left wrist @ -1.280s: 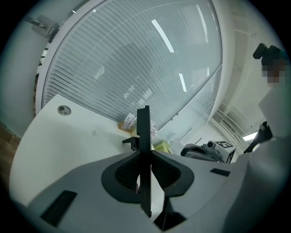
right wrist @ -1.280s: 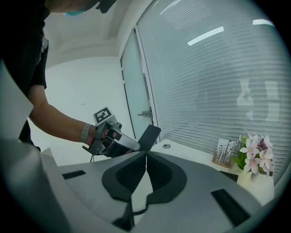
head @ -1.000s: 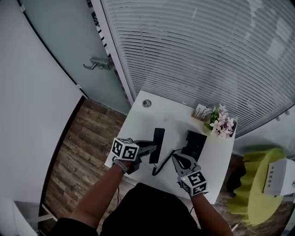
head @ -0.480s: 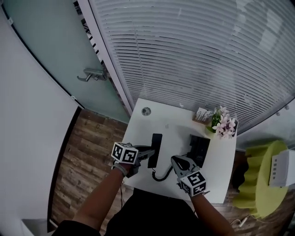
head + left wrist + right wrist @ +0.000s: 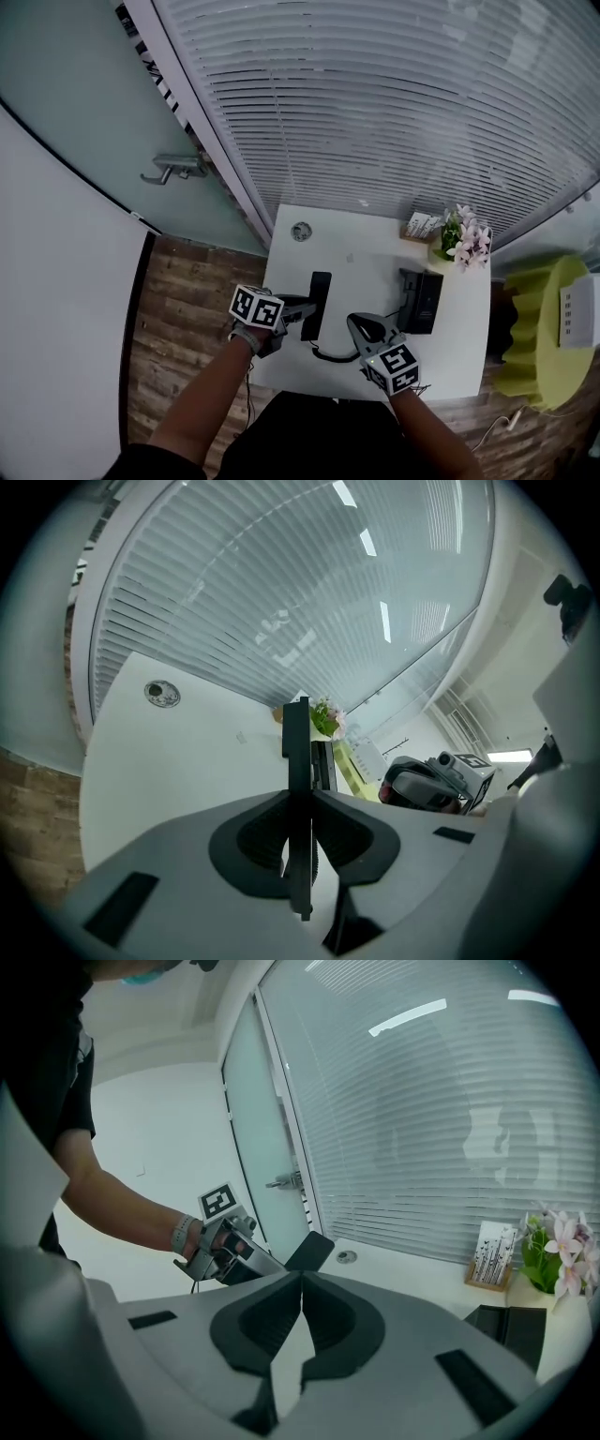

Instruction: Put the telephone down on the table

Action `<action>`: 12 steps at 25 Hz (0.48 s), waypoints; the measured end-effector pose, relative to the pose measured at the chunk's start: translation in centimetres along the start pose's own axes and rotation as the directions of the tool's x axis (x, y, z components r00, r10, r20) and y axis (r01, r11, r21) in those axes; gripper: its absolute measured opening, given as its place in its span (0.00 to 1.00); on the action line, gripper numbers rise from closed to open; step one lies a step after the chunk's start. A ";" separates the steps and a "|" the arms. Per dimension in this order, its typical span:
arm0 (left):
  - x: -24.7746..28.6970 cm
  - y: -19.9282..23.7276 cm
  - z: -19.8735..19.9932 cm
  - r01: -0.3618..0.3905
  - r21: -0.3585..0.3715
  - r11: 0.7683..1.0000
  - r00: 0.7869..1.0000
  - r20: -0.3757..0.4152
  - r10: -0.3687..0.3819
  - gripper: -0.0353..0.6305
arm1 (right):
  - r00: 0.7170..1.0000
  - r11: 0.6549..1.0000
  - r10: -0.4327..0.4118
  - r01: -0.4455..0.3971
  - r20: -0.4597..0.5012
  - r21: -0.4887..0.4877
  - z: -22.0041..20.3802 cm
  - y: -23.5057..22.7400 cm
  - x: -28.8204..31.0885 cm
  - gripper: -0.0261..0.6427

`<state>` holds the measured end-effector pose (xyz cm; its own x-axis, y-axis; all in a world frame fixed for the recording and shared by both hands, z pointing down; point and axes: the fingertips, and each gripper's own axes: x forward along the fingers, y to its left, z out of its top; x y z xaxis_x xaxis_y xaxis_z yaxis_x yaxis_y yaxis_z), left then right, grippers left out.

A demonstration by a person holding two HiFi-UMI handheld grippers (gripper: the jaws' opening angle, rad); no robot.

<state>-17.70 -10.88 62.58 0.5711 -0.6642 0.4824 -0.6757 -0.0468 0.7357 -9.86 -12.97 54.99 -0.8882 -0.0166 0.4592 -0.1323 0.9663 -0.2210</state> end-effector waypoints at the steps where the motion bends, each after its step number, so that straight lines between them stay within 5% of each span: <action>1: 0.1 0.6 -0.1 0.005 -0.005 1.000 1.000 -0.013 -0.005 0.17 | 1.000 1.000 -0.004 0.004 -0.004 0.004 -0.1 0.1 0.5 0.07; 12: -0.5 5.5 -0.3 0.020 -0.022 1.000 0.997 -0.081 -0.022 0.17 | 0.997 0.998 -0.038 0.041 -0.069 0.039 -2.2 1.6 4.9 0.07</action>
<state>-21.62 -10.57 66.51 0.6213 -0.6006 0.5032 -0.6541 -0.0439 0.7551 -13.50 -10.93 58.75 -0.8501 -0.0358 0.5253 -0.1854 0.9541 -0.2350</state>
